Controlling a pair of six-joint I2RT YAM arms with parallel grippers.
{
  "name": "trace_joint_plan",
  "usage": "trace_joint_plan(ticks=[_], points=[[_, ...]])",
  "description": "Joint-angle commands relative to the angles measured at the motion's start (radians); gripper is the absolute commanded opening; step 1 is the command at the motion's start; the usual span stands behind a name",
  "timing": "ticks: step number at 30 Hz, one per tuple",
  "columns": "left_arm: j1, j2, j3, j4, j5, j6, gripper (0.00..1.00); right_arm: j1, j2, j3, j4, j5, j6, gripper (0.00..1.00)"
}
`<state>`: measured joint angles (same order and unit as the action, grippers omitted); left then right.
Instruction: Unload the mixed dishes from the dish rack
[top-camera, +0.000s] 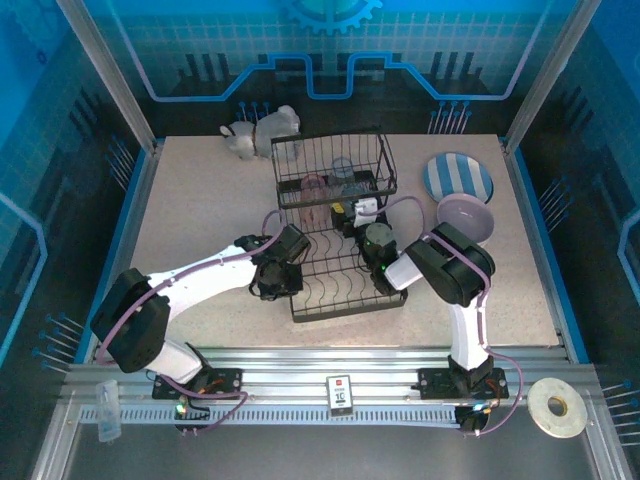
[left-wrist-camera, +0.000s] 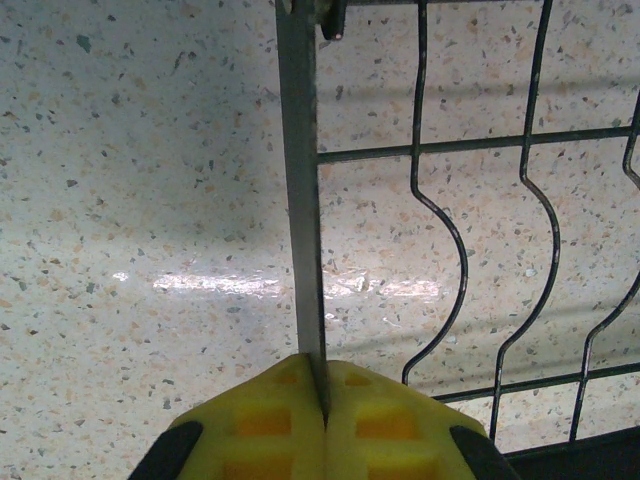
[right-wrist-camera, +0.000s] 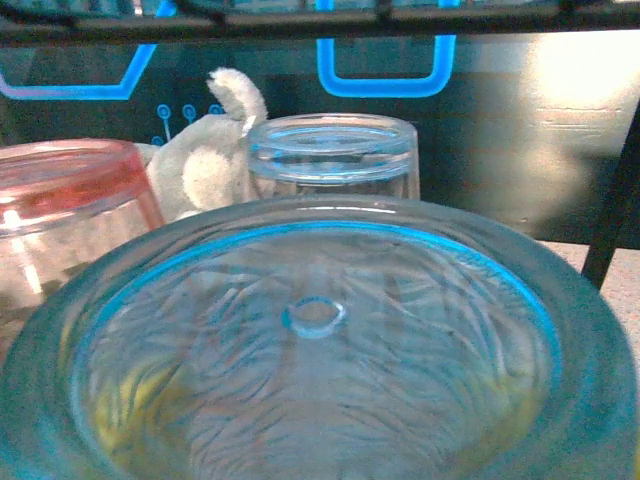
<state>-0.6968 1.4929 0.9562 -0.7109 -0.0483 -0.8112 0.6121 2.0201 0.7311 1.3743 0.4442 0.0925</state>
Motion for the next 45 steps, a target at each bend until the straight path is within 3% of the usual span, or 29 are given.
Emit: trace_joint_plan(ticks=[1, 37, 45], points=[[-0.021, -0.011, -0.014, -0.014, 0.09, 0.009, 0.0, 0.027, -0.059, -0.035, 0.048, 0.001, -0.003, 0.52], [-0.019, 0.029, -0.048, 0.074, 0.087, 0.047, 0.0, 0.138, -0.307, -0.243, 0.045, -0.008, 0.139, 0.43], [-0.019, -0.007, -0.072, 0.121, 0.078, 0.052, 0.26, 0.145, -0.432, -0.269, -0.083, -0.019, 0.147, 0.42]])
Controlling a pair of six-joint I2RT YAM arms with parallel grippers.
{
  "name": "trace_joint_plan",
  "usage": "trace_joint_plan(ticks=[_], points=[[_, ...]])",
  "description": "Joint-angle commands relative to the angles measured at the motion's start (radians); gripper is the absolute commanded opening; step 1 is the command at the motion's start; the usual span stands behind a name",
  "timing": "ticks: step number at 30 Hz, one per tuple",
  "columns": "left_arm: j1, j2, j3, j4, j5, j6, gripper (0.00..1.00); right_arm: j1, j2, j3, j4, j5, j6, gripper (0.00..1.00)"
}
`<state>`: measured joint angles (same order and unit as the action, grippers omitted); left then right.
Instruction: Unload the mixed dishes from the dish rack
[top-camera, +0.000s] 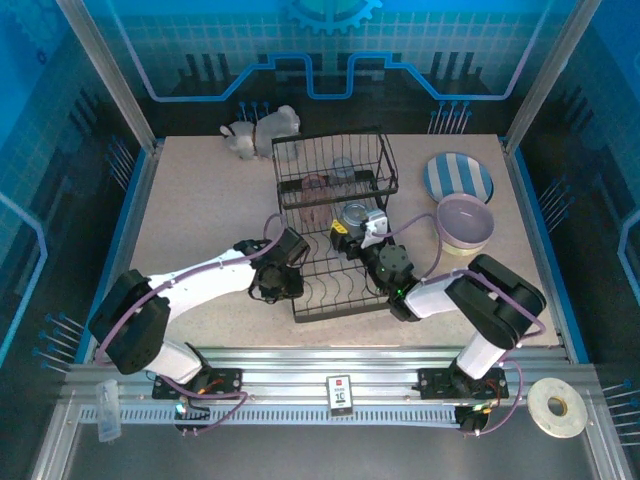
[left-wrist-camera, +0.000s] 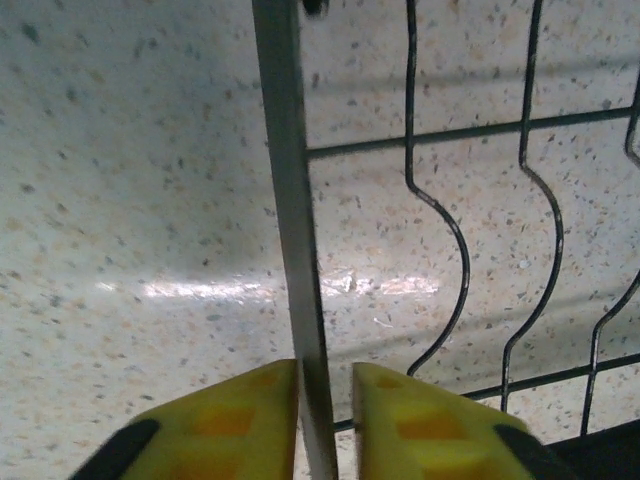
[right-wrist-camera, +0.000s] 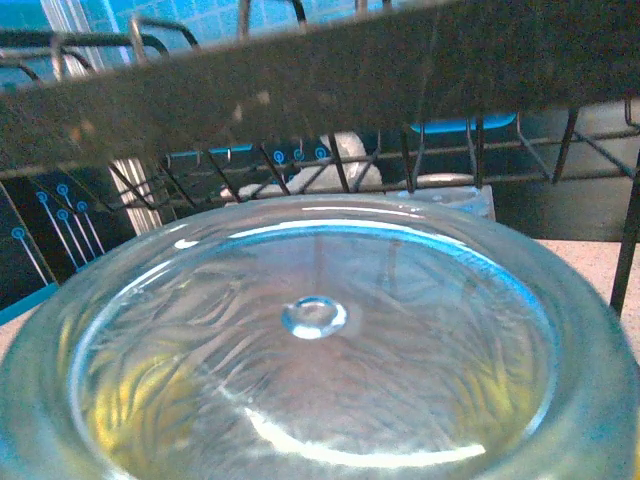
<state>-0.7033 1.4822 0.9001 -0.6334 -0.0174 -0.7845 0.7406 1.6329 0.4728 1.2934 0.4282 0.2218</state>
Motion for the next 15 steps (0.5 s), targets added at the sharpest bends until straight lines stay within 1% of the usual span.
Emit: trace_joint_plan(ticks=[1, 5, 8, 10, 15], points=[[-0.013, -0.001, -0.017, 0.043, 0.045, 0.025, 0.29, 0.017, -0.054, -0.017, -0.003, -0.002, 0.017, 0.41], [-0.012, -0.026, -0.021, 0.041, 0.032, 0.034, 0.39, 0.02, -0.122, -0.024, -0.068, -0.005, 0.023, 0.4], [-0.012, -0.054, -0.019, 0.018, 0.014, 0.045, 0.46, 0.018, -0.2, -0.002, -0.21, 0.006, 0.038, 0.4], [-0.012, -0.081, -0.015, -0.004, -0.005, 0.065, 0.53, 0.018, -0.259, 0.029, -0.336, 0.006, 0.044, 0.41], [-0.011, -0.162, -0.019, -0.048, -0.062, 0.114, 0.69, 0.017, -0.363, 0.06, -0.488, 0.007, 0.053, 0.4]])
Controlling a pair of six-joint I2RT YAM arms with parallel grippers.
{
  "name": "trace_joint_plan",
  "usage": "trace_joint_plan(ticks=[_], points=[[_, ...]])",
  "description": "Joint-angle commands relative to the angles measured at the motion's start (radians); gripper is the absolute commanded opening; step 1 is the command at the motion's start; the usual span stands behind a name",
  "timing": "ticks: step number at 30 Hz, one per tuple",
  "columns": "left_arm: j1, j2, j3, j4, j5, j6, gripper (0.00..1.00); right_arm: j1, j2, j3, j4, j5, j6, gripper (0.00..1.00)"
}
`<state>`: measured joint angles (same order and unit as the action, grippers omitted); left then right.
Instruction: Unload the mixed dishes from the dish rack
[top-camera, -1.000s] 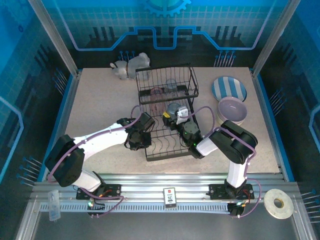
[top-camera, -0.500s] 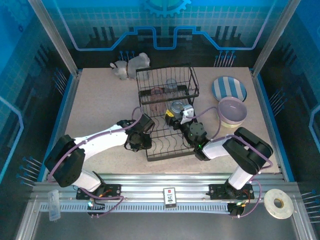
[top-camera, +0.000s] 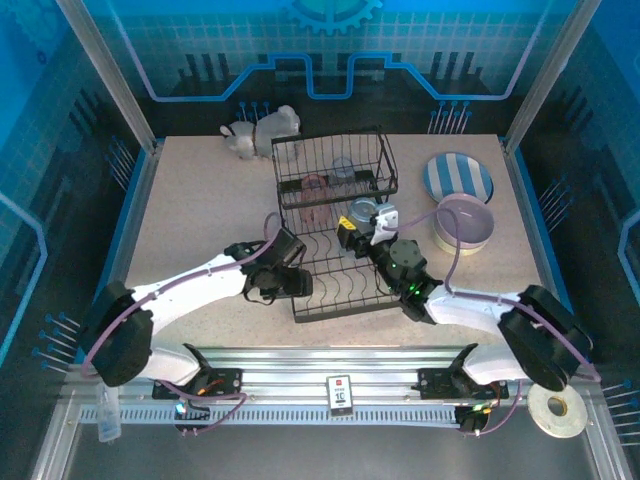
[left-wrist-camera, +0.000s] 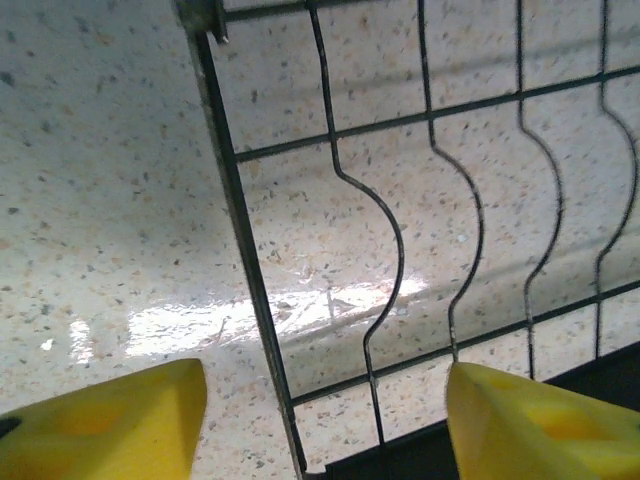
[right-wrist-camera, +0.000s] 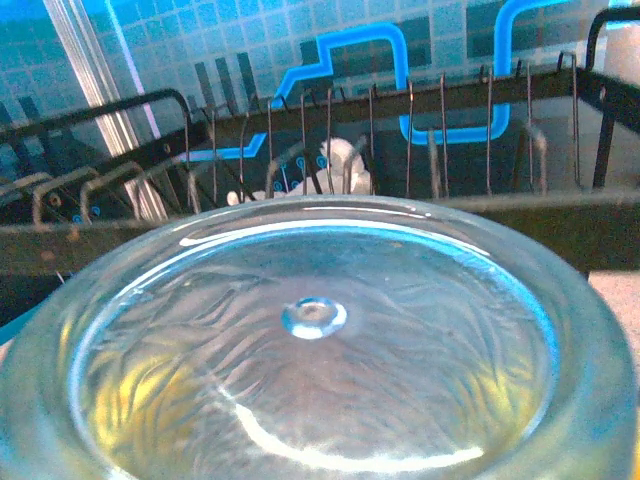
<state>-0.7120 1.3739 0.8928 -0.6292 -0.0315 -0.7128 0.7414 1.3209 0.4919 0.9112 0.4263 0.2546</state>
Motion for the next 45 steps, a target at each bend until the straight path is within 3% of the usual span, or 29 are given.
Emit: trace_joint_plan(ticks=[1, 6, 8, 16, 20, 23, 32, 38, 45], points=[[-0.001, -0.076, -0.019, -0.056, -0.063, 0.052, 0.73, 0.018, -0.068, 0.047, -0.137, 0.006, 0.021, 0.4], [-0.001, -0.2, -0.07, -0.041, -0.12, 0.079, 0.84, 0.019, -0.126, 0.062, -0.246, -0.001, 0.06, 0.4], [0.0, -0.258, -0.096, -0.026, -0.145, 0.082, 0.99, 0.017, -0.144, 0.075, -0.3, -0.002, 0.089, 0.4], [0.011, -0.515, -0.22, 0.095, -0.199, 0.074, 0.99, 0.002, -0.208, 0.177, -0.588, 0.036, 0.241, 0.38], [0.026, -0.58, -0.258, 0.133, -0.241, 0.017, 0.99, -0.029, -0.253, 0.207, -0.724, 0.054, 0.352, 0.37], [0.031, -0.61, -0.286, 0.208, -0.206, 0.048, 0.99, -0.067, -0.274, 0.243, -0.854, 0.042, 0.456, 0.37], [0.027, -0.555, -0.319, 0.447, 0.01, 0.179, 0.99, -0.264, -0.239, 0.338, -1.128, -0.277, 0.745, 0.36], [0.015, -0.542, -0.351, 0.652, 0.119, 0.288, 0.98, -0.388, -0.174, 0.299, -1.083, -0.649, 1.004, 0.36], [-0.04, -0.467, -0.309, 0.756, 0.196, 0.37, 0.95, -0.39, -0.113, 0.293, -0.977, -0.869, 1.143, 0.37]])
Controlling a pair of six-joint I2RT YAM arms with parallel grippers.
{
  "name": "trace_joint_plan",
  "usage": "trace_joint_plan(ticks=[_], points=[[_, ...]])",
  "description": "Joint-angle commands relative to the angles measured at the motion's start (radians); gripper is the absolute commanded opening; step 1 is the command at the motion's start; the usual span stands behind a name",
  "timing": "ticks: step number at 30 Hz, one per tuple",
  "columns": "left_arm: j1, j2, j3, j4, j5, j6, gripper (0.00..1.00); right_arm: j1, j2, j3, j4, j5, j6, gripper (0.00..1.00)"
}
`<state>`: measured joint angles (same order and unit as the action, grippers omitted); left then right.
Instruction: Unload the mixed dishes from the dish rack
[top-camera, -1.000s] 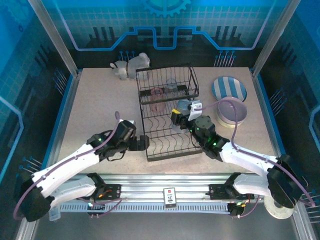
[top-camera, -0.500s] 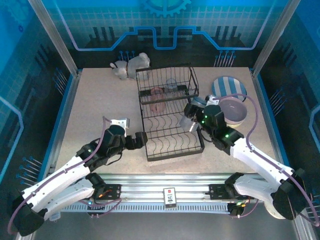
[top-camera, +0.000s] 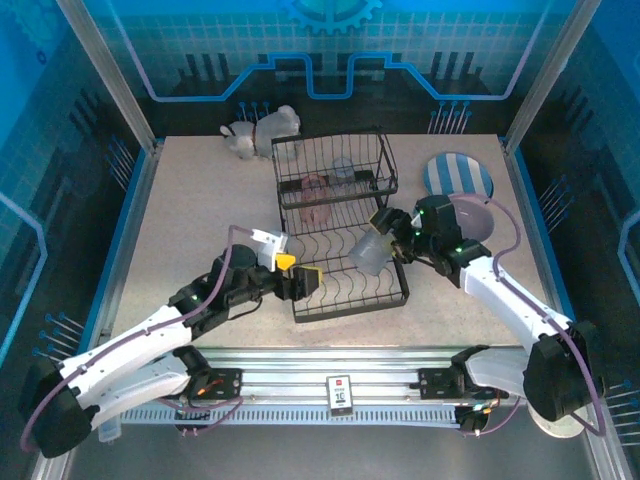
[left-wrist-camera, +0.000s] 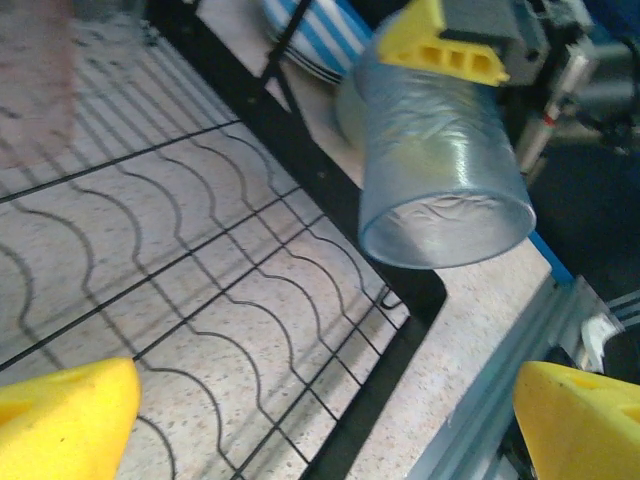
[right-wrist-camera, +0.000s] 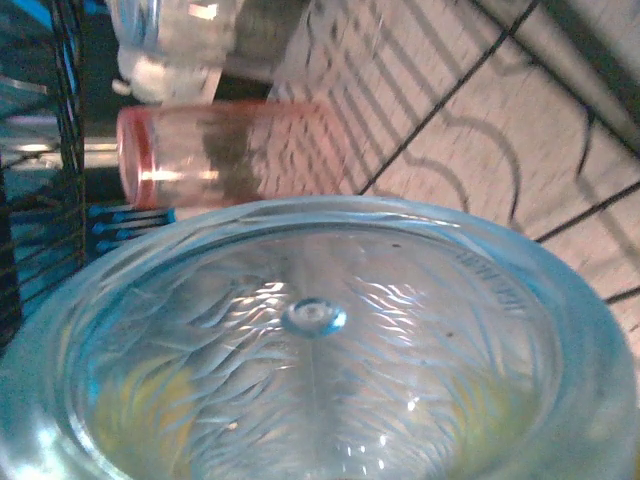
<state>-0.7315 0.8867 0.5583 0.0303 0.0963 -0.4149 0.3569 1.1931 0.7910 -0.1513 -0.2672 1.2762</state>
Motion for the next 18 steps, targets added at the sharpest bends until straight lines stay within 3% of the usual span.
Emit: trace_joint_plan(ticks=[1, 6, 18], points=[[-0.029, 0.033, 0.032, 0.103, 0.074, 0.079, 0.95, -0.006, 0.022, -0.01, 0.112, -0.199, 0.145, 0.37], [-0.055, 0.099, 0.07, 0.107, 0.081, 0.12, 0.92, 0.001, 0.061, -0.003, 0.186, -0.284, 0.223, 0.37], [-0.06, 0.16, 0.112, 0.172, 0.091, 0.115, 0.86, 0.022, 0.065, -0.039, 0.302, -0.333, 0.329, 0.37]])
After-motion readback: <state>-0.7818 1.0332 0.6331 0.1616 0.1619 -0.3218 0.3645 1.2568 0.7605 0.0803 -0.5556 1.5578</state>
